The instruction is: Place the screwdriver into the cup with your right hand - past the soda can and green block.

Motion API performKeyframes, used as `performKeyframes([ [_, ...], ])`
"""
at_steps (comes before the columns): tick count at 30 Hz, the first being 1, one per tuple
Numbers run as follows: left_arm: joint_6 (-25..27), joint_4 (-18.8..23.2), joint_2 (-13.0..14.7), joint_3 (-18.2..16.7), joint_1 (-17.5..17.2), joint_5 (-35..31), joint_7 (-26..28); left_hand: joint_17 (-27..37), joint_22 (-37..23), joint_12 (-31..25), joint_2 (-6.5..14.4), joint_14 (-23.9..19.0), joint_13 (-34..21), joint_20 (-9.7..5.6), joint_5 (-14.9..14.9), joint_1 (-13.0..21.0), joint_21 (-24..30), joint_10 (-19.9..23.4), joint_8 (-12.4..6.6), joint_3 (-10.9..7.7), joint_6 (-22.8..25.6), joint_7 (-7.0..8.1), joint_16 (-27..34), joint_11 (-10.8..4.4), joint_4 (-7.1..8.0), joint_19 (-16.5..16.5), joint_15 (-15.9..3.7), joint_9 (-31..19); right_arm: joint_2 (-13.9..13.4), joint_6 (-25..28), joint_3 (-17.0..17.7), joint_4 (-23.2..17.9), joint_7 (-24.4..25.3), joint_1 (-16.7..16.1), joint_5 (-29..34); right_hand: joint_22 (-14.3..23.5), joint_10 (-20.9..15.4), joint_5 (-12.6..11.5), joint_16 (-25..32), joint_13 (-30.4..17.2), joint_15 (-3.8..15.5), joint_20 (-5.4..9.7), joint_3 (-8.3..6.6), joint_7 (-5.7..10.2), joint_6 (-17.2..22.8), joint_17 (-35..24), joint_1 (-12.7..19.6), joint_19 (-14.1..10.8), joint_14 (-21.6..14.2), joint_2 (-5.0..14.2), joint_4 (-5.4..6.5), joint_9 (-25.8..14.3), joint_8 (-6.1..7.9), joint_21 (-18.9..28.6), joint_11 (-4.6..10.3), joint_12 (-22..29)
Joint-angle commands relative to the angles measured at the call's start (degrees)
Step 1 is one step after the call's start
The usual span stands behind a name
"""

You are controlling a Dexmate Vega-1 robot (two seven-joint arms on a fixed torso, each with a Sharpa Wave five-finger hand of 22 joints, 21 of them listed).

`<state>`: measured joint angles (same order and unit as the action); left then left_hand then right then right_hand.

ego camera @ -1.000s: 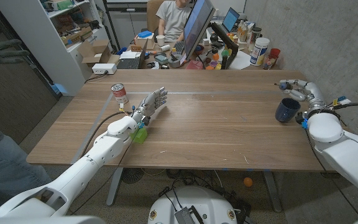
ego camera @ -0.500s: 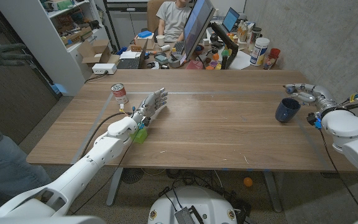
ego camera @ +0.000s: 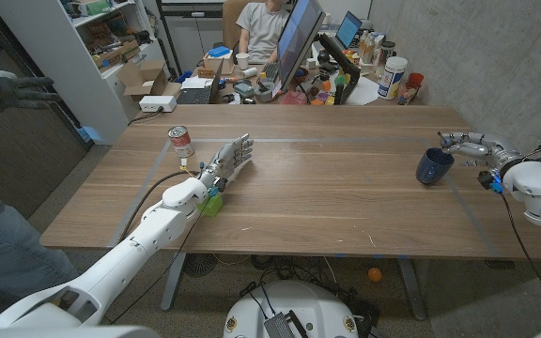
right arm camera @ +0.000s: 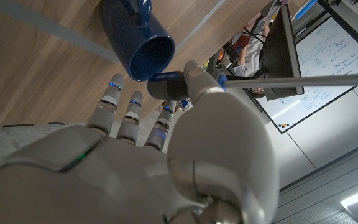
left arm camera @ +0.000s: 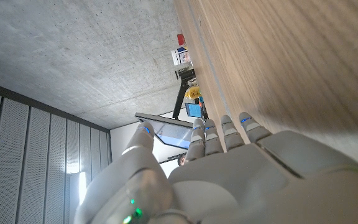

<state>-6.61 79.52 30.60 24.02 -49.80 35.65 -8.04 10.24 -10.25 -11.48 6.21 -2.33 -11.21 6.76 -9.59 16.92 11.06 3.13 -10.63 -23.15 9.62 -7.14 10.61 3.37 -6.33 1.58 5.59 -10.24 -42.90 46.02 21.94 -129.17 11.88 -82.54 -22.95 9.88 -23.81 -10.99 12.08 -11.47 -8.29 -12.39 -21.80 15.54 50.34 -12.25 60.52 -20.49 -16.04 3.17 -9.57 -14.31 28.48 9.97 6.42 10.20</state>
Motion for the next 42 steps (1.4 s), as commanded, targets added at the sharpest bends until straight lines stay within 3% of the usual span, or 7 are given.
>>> performKeyframes([
  [1,0.48,0.69,0.21,-0.06,-0.32,-0.07,0.51,0.30,-0.15,-0.51,-0.17,0.29,-0.15,0.14,-0.35,-0.50,0.21,-0.11,-0.26,-0.05,0.25,0.03,0.22,-0.14,-0.17,0.54,0.02,-0.23,-1.11,4.31,1.01,3.37,-2.96,2.21,-4.07,0.15,0.70,0.08,-0.31,-0.13,-0.45,-0.07,-0.50,-9.01,8.86,-0.12,-0.02,0.57,0.80,0.03,0.18,-0.30,0.41,0.47,-0.42,0.38],
  [13,0.82,0.74,0.13,0.10,-0.15,-0.15,0.71,0.30,-0.15,-0.52,-0.15,0.25,-0.15,0.14,-0.35,-0.52,0.23,-0.09,-0.25,-0.09,0.23,0.04,0.24,-0.08,-0.20,0.57,-0.04,-0.23,-4.14,4.91,-1.31,6.72,-5.12,4.92,-6.55,0.16,2.68,0.33,-0.61,-0.16,-0.66,-0.07,-1.17,-10.18,8.24,-0.38,-0.87,1.75,3.10,0.68,0.66,-0.11,0.42,0.56,-1.02,0.30],
  [27,0.30,0.66,-0.22,-0.05,-0.54,-0.01,1.10,0.30,-0.15,-0.52,-0.14,0.44,-0.15,0.05,-0.36,-0.55,0.23,-0.10,-0.24,-0.14,0.22,0.00,0.19,-0.01,-0.24,0.68,0.02,-0.23,-5.98,3.42,-2.98,8.17,-6.65,7.63,-8.95,0.20,2.98,0.57,0.01,-0.17,-0.56,-0.04,-1.20,-8.56,5.77,-0.57,-1.67,2.05,2.83,1.37,1.18,0.23,-0.51,0.82,-1.17,0.65],
  [30,0.12,0.73,-0.22,-0.16,-0.71,-0.02,1.29,0.30,-0.15,-0.50,-0.14,0.43,-0.15,0.04,-0.36,-0.57,0.23,-0.16,-0.24,-0.15,0.22,0.02,0.20,-0.05,-0.24,0.71,0.06,-0.23,-6.50,3.43,-2.98,8.35,-7.07,7.63,-9.46,0.24,3.15,0.52,0.15,-0.19,-0.81,-0.07,-1.28,-7.92,1.68,-0.41,-2.38,2.03,2.47,1.43,1.32,0.37,-2.17,1.00,-1.65,0.81],
  [33,0.05,0.84,-0.17,-0.24,-0.82,0.03,1.34,0.30,-0.15,-0.51,-0.14,0.43,-0.15,0.02,-0.36,-0.58,0.23,-0.15,-0.24,-0.16,0.23,0.07,0.20,-0.06,-0.25,0.73,0.04,-0.23,-6.96,3.48,-2.62,8.51,-7.74,7.38,-10.09,0.27,3.77,0.33,0.05,-0.22,-0.96,-0.09,-1.42,-7.51,-5.87,0.09,-3.45,1.98,2.27,1.13,1.23,0.80,-5.75,1.19,-2.40,0.90],
  [36,0.06,1.00,-0.09,-0.27,-0.91,0.05,1.33,0.30,-0.15,-0.50,-0.13,0.43,-0.15,0.04,-0.36,-0.58,0.22,-0.17,-0.23,-0.17,0.19,0.00,0.20,-0.05,-0.26,0.76,0.06,-0.23,-7.60,3.55,-2.13,8.68,-8.88,6.98,-10.83,0.27,7.77,0.22,-0.26,-0.33,-2.12,-0.13,-1.28,-9.03,-16.89,0.31,-6.14,2.27,3.20,0.73,1.70,1.58,-11.78,1.17,-7.05,0.47],
  [42,0.07,1.14,-0.01,-0.26,-0.98,0.05,1.30,0.30,-0.15,-0.54,-0.12,0.46,-0.15,0.03,-0.36,-0.59,0.24,-0.09,-0.22,-0.20,0.18,0.06,0.20,-0.06,-0.28,0.77,0.03,-0.23,-7.89,3.19,-1.67,8.79,-9.35,6.28,-11.34,0.30,12.74,0.53,-0.71,-0.46,-3.23,-0.16,-0.99,-10.28,-27.57,0.47,-9.08,3.07,5.30,-0.36,1.79,1.73,-16.97,1.07,-9.13,0.43],
])
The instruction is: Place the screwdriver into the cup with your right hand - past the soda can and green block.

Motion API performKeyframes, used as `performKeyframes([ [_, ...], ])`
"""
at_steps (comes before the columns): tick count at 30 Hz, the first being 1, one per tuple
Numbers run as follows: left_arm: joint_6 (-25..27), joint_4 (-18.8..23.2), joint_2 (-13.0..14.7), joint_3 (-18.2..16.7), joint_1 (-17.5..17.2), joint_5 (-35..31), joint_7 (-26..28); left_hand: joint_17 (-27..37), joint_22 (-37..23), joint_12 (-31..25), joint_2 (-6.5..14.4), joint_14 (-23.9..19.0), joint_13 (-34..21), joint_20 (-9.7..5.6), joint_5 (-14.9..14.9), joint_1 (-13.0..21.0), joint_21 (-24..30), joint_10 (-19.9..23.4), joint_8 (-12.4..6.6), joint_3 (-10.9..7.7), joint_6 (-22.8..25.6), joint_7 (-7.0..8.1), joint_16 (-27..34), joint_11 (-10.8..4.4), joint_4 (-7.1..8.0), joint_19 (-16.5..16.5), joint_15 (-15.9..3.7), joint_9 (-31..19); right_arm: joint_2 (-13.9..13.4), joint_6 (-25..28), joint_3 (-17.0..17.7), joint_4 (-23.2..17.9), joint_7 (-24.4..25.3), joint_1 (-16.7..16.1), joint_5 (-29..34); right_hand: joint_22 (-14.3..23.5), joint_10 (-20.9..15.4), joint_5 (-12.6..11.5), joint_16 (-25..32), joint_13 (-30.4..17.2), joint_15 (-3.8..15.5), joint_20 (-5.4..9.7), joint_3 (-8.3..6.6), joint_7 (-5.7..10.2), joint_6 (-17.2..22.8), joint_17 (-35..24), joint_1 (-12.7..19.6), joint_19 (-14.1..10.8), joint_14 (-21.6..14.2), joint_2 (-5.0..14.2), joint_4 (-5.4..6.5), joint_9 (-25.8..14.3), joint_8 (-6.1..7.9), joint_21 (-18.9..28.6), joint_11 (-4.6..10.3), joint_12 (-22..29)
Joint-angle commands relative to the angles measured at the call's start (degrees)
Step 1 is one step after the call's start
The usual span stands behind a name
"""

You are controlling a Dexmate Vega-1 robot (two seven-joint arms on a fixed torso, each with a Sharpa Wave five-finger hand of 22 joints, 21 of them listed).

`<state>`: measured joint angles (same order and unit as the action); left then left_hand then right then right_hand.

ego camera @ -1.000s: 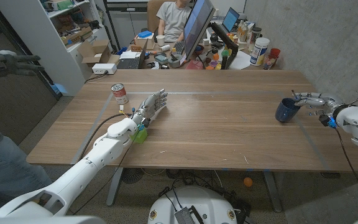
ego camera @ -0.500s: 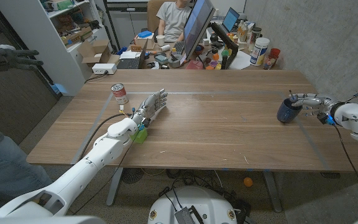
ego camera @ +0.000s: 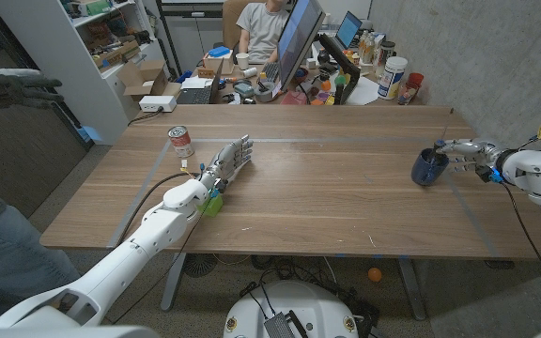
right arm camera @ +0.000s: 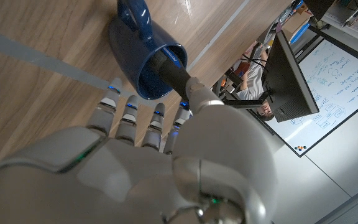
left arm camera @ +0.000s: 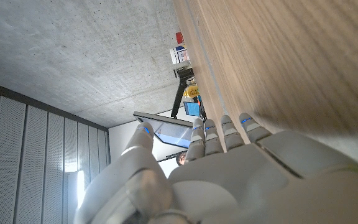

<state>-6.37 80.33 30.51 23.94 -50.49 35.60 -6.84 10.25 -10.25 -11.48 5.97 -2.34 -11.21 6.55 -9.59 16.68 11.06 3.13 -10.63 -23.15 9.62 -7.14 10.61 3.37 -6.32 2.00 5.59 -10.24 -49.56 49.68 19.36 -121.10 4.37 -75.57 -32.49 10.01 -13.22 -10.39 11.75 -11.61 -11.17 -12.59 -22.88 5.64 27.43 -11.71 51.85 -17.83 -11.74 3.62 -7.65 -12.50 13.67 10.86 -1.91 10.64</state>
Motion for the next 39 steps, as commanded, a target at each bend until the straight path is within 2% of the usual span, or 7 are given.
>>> performKeyframes([
  [1,-0.14,0.36,0.12,-0.16,-0.29,0.06,0.11,0.30,-0.15,-0.54,0.12,0.48,-0.15,0.24,-0.36,-0.36,0.24,-0.09,-0.22,-0.20,0.17,0.07,0.20,-0.07,-0.28,0.35,0.06,-0.23,-1.17,-0.68,0.98,0.72,-1.83,-0.85,-1.81,0.16,2.33,-0.05,-0.37,-0.34,-0.34,0.04,0.06,-0.59,-5.18,-0.08,-0.54,0.47,1.08,-0.83,-0.13,-0.07,-2.33,0.17,-0.83,0.03],
  [12,0.04,0.82,0.31,-0.20,-0.44,-0.08,0.46,0.30,-0.15,-0.52,0.12,0.48,-0.14,0.26,-0.36,-0.40,0.23,-0.14,-0.22,-0.24,0.16,0.14,0.22,-0.04,-0.31,0.46,0.05,-0.23,-0.88,-2.91,1.55,0.30,-1.70,-2.23,-1.34,0.17,3.66,0.04,-0.53,-0.36,-0.09,0.02,0.01,-0.81,-7.26,-0.11,-1.42,0.79,2.10,-1.08,-0.11,-0.03,-2.82,0.14,-0.95,0.07],
  [18,-0.06,0.96,0.39,-0.28,-0.43,-0.10,0.46,0.30,-0.15,-0.53,0.14,0.39,-0.14,0.25,-0.36,-0.40,0.26,-0.15,-0.22,-0.27,0.17,0.18,0.26,-0.07,-0.33,0.45,0.09,-0.23,-0.75,-5.94,0.79,-0.96,0.98,-3.82,2.30,0.16,3.71,0.11,-0.70,-0.36,1.21,0.02,0.11,-0.76,-7.41,-0.16,-2.02,1.07,2.99,-1.26,0.01,-0.01,-2.70,0.08,-0.69,0.27],
  [23,-0.17,1.28,0.63,-0.43,-0.53,-0.14,0.45,0.30,-0.15,-0.54,0.15,0.39,-0.14,0.26,-0.36,-0.41,0.29,-0.12,-0.23,-0.29,0.19,0.12,0.26,-0.05,-0.33,0.39,0.13,-0.23,-0.82,-8.64,-0.86,-0.06,2.41,-3.97,5.25,0.08,4.01,0.18,-0.83,-0.38,2.53,0.09,0.52,-0.60,-8.48,-0.35,-3.54,2.92,4.54,-1.63,0.46,0.02,-2.81,-0.48,-0.56,0.42],
  [33,-0.31,2.49,1.58,-1.17,-1.43,0.07,0.71,0.31,-0.15,-0.55,0.13,0.37,-0.14,0.27,-0.36,-0.46,0.32,-0.10,-0.25,-0.31,0.25,0.15,0.27,-0.02,-0.35,0.37,0.14,-0.23,-0.10,-14.57,-3.72,3.03,5.40,-3.02,10.38,0.05,5.60,-0.08,-1.06,-0.42,3.23,0.20,1.41,-0.68,-11.31,-0.65,-6.74,6.19,7.99,-2.20,1.44,0.08,-3.11,-0.71,-0.31,0.35],
  [37,-0.39,3.09,2.17,-1.66,-2.00,0.29,0.85,0.31,-0.15,-0.55,0.13,0.41,-0.14,0.20,-0.36,-0.47,0.33,-0.12,-0.23,-0.32,0.19,0.04,0.26,-0.01,-0.36,0.36,0.10,-0.23,0.79,-17.68,-4.12,3.04,8.29,-3.14,13.56,0.04,5.63,-0.21,-1.09,-0.42,3.74,0.27,1.93,-0.92,-12.62,-0.75,-8.25,7.12,9.49,-2.43,1.97,0.09,-3.22,-0.67,-0.31,0.52],
  [39,-0.46,3.58,2.67,-2.07,-2.49,0.46,0.92,0.31,-0.15,-0.54,0.12,0.40,-0.14,0.18,-0.36,-0.48,0.34,-0.13,-0.22,-0.32,0.17,0.01,0.26,0.11,-0.36,0.35,0.11,-0.23,1.50,-21.20,-4.31,2.88,10.47,-3.62,16.28,0.03,5.62,-0.25,-1.07,-0.43,4.04,0.29,2.10,-1.00,-12.85,-0.78,-8.72,7.40,9.83,-2.53,2.12,0.10,-3.18,-0.67,-0.31,0.57],
])
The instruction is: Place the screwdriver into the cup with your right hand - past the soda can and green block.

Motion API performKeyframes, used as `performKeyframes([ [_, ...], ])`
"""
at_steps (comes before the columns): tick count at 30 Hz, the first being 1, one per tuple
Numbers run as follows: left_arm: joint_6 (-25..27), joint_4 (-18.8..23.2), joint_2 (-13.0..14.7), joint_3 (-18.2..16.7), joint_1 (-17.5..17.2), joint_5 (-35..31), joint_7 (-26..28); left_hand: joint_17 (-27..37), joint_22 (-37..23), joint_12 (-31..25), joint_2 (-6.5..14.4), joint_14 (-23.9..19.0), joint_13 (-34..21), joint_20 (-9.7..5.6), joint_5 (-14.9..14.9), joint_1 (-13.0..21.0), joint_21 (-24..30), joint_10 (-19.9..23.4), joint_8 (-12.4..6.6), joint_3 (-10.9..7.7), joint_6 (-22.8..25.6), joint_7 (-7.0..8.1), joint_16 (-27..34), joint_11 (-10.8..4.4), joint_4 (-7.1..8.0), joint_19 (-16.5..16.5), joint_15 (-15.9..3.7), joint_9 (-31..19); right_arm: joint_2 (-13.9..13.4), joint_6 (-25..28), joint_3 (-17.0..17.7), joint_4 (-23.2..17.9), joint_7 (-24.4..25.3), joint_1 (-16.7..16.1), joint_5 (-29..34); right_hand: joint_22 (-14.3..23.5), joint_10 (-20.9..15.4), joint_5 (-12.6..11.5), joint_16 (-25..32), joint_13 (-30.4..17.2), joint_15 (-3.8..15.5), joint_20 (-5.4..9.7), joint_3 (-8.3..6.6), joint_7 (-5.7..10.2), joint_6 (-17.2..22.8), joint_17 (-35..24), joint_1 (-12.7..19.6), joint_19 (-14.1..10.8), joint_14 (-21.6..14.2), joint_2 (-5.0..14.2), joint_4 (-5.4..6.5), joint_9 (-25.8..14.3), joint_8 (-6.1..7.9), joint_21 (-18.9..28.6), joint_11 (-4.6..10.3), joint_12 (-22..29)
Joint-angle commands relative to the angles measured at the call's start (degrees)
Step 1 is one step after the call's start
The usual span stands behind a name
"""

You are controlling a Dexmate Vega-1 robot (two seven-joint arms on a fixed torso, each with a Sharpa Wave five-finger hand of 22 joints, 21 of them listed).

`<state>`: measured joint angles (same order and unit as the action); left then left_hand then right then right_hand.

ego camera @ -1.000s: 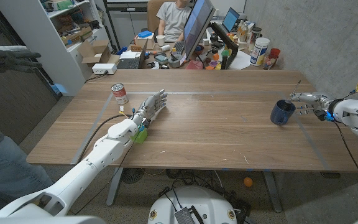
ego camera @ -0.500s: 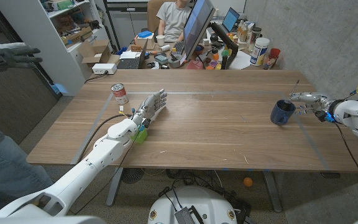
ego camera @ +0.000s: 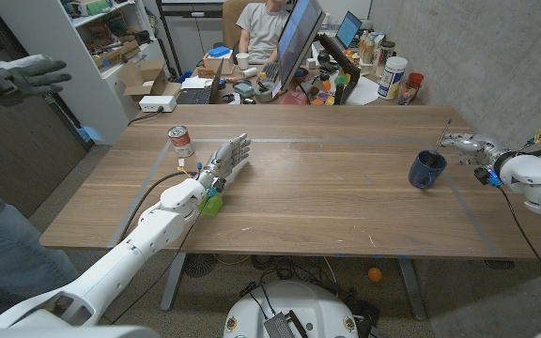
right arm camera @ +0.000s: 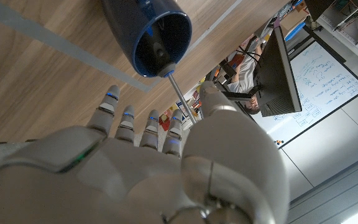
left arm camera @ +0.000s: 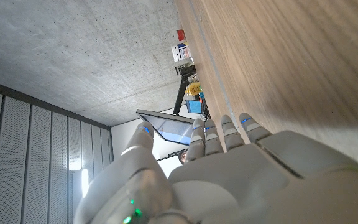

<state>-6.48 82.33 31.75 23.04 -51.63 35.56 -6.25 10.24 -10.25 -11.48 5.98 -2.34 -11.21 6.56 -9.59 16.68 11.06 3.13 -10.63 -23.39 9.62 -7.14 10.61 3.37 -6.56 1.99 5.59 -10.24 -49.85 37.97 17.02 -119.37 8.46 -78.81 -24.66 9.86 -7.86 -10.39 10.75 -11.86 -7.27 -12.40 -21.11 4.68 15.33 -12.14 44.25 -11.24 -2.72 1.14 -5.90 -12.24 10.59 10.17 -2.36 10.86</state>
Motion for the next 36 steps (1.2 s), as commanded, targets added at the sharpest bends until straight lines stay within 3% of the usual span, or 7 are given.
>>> performKeyframes([
  [1,-0.41,1.71,1.58,-1.30,-1.51,0.56,0.33,0.31,-0.15,-0.55,0.12,0.40,-0.14,0.15,-0.36,-0.49,0.34,-0.11,-0.23,-0.09,0.19,0.04,0.27,0.09,-0.13,0.36,0.16,-0.23,2.07,-10.62,-2.09,1.03,7.16,-0.49,9.45,0.18,0.28,-0.28,-0.03,-0.17,0.30,0.10,0.40,0.03,-0.75,-0.35,-1.31,0.91,0.89,-0.08,0.44,-0.16,-0.04,0.01,0.14,0.35],
  [2,-0.45,1.85,1.75,-1.44,-1.67,0.61,0.32,0.31,-0.15,-0.56,0.11,0.41,-0.14,0.14,-0.35,-0.49,0.34,-0.07,-0.23,-0.09,0.20,-0.03,0.26,0.07,-0.13,0.36,0.14,-0.23,2.29,-11.49,-2.19,0.85,7.85,-0.56,10.36,0.18,1.48,-0.37,0.12,-0.15,0.47,0.18,0.66,0.00,-0.78,-0.39,-2.01,1.13,1.02,-0.21,0.69,-0.15,0.10,0.10,0.30,-0.02],
  [13,-2.08,2.04,3.05,-3.04,-3.51,1.94,-0.77,0.31,-0.15,-0.54,0.09,0.44,-0.14,0.07,-0.35,-0.52,0.34,-0.15,-0.24,-0.11,0.23,-0.07,0.25,0.15,-0.15,0.39,0.13,-0.23,3.67,-15.36,-3.45,-3.91,11.53,-1.54,17.47,0.15,0.41,-0.67,0.62,-0.15,1.23,0.74,1.24,0.29,0.10,-0.47,-3.81,1.52,0.91,-0.39,1.31,-0.11,0.72,0.33,0.72,0.62],
  [19,-3.11,1.62,3.74,-3.79,-4.55,2.84,-2.05,0.31,-0.15,-0.55,0.09,0.43,-0.14,0.03,-0.35,-0.54,0.34,-0.12,-0.24,-0.12,0.22,0.00,0.26,0.07,-0.17,0.40,0.12,-0.23,4.71,-21.80,-5.39,-6.28,13.23,-2.54,22.21,0.13,0.35,-0.85,0.73,-0.14,1.84,1.62,1.44,0.38,0.68,-0.47,-4.48,2.24,1.03,-0.51,1.46,-0.07,1.00,0.22,0.85,0.68],
  [31,-8.99,3.49,6.76,-8.26,-8.35,4.02,-3.78,0.31,-0.14,-0.54,0.08,0.41,-0.14,-0.41,-0.34,-0.56,0.35,-0.14,-0.26,-0.15,0.29,-0.05,0.27,0.14,-0.20,0.43,0.21,-0.23,7.15,-27.74,-14.88,-11.23,17.17,-0.23,31.21,0.10,-0.61,-1.21,1.02,-0.12,3.38,3.41,1.67,0.54,1.47,-0.42,-5.47,2.71,0.81,-0.67,1.59,0.01,1.30,0.37,0.85,1.08],
  [36,-13.50,4.74,8.28,-11.02,-10.23,4.00,-5.22,0.30,-0.14,-0.66,0.09,0.31,-0.14,-0.57,-0.35,-0.56,0.41,0.15,-0.31,-0.18,0.43,-0.07,0.31,0.07,-0.21,0.29,0.18,-0.23,8.27,-27.27,-19.11,-12.53,18.35,1.00,34.47,0.09,-0.93,-1.30,1.10,-0.11,3.56,3.67,1.71,0.52,1.74,-0.41,-5.69,2.71,0.69,-0.69,1.62,0.03,1.39,0.43,0.81,1.19],
])
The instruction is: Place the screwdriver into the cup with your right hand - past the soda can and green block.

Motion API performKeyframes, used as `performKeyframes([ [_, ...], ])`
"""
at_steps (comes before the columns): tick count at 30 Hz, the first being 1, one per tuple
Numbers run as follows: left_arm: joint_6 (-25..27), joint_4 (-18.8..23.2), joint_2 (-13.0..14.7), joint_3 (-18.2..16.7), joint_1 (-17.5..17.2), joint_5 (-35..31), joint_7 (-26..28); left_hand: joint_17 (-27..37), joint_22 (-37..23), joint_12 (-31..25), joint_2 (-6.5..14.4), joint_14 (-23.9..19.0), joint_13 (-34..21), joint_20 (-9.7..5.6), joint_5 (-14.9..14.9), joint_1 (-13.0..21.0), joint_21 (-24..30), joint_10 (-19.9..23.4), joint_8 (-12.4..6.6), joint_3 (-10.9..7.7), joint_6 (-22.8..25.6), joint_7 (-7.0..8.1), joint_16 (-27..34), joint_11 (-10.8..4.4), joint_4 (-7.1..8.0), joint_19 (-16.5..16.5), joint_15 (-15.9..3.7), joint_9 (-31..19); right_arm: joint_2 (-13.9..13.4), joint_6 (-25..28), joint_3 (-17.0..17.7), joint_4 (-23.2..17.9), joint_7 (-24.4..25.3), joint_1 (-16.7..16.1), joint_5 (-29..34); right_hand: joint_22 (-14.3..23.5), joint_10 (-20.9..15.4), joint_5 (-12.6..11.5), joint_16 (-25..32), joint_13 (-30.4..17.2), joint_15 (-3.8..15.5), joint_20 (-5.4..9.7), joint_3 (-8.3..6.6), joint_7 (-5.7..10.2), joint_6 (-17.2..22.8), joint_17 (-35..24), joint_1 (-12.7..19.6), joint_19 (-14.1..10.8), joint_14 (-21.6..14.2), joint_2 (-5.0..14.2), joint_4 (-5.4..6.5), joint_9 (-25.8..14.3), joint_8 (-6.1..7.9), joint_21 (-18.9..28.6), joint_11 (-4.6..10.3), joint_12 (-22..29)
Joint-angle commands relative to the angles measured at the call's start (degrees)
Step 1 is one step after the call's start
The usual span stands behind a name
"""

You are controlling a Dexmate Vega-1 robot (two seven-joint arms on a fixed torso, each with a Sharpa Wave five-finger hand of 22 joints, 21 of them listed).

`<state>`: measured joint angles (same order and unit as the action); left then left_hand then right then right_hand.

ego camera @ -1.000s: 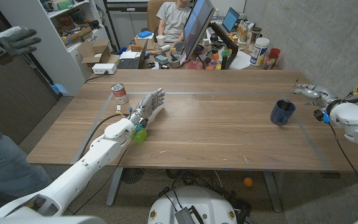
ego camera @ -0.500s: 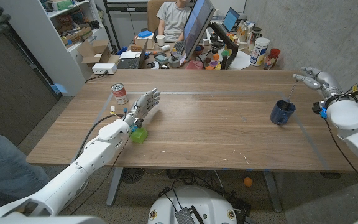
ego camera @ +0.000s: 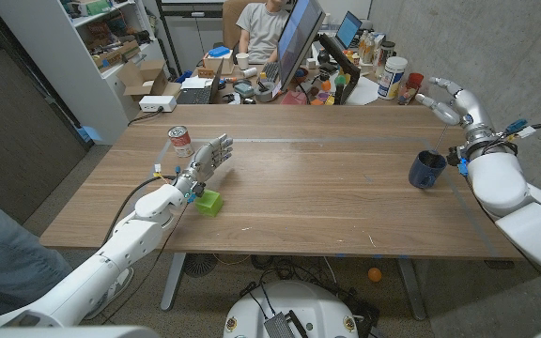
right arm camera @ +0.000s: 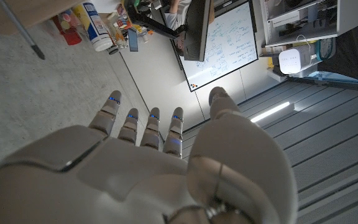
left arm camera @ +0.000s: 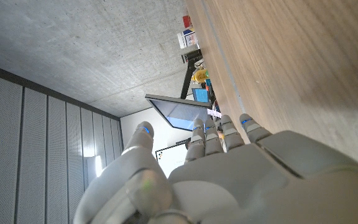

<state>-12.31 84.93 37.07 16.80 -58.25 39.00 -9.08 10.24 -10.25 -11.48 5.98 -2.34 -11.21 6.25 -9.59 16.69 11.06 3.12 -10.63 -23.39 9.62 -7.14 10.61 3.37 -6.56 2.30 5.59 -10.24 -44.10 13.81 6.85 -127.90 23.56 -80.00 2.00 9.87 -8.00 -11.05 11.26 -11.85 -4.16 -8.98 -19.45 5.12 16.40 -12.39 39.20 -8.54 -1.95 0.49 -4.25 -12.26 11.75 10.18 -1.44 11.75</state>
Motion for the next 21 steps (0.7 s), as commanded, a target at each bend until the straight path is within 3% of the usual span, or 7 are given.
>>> performKeyframes([
  [1,-8.58,2.28,3.21,-5.30,-3.92,0.44,-2.64,0.30,-0.14,-0.68,0.09,0.29,-0.14,-0.30,-0.35,-0.56,0.41,0.20,-0.30,-0.19,0.41,-0.05,0.31,0.03,-0.22,-0.04,0.15,-0.23,2.92,-3.03,-9.74,-4.09,3.56,2.43,8.26,0.08,-0.84,-0.65,0.61,-0.12,0.51,0.28,0.06,0.03,0.76,-0.15,-0.68,0.01,-0.12,-0.04,-0.03,0.05,0.25,0.44,-0.06,0.32],
  [8,-11.59,3.06,5.22,-8.27,-5.43,0.81,-4.71,0.29,-0.14,-0.74,0.11,0.05,-0.14,-0.43,-0.36,-0.55,0.45,0.39,-0.36,-0.23,0.61,-0.05,0.39,-0.03,-0.25,-0.14,0.07,-0.23,4.55,-2.37,-14.21,-4.66,4.61,3.32,10.90,0.07,-1.28,-0.78,0.72,-0.11,0.83,1.18,0.11,0.04,1.01,-0.12,-1.05,0.27,-0.31,-0.05,0.02,0.09,0.31,0.43,-0.08,0.46],
  [21,-15.56,4.13,6.37,-11.95,-8.08,0.97,-6.48,0.28,-0.13,-0.78,0.16,0.11,-0.13,-0.50,-0.39,-0.51,0.40,0.56,-0.33,-0.32,0.60,0.00,0.33,-0.05,-0.31,-0.02,0.06,-0.23,6.13,0.22,-18.85,-6.55,5.20,3.94,14.03,0.05,-1.61,-0.97,0.86,-0.09,0.86,0.89,0.09,0.10,1.21,-0.06,-1.36,0.29,-0.64,-0.01,-0.02,0.13,0.34,0.54,0.09,0.52],
])
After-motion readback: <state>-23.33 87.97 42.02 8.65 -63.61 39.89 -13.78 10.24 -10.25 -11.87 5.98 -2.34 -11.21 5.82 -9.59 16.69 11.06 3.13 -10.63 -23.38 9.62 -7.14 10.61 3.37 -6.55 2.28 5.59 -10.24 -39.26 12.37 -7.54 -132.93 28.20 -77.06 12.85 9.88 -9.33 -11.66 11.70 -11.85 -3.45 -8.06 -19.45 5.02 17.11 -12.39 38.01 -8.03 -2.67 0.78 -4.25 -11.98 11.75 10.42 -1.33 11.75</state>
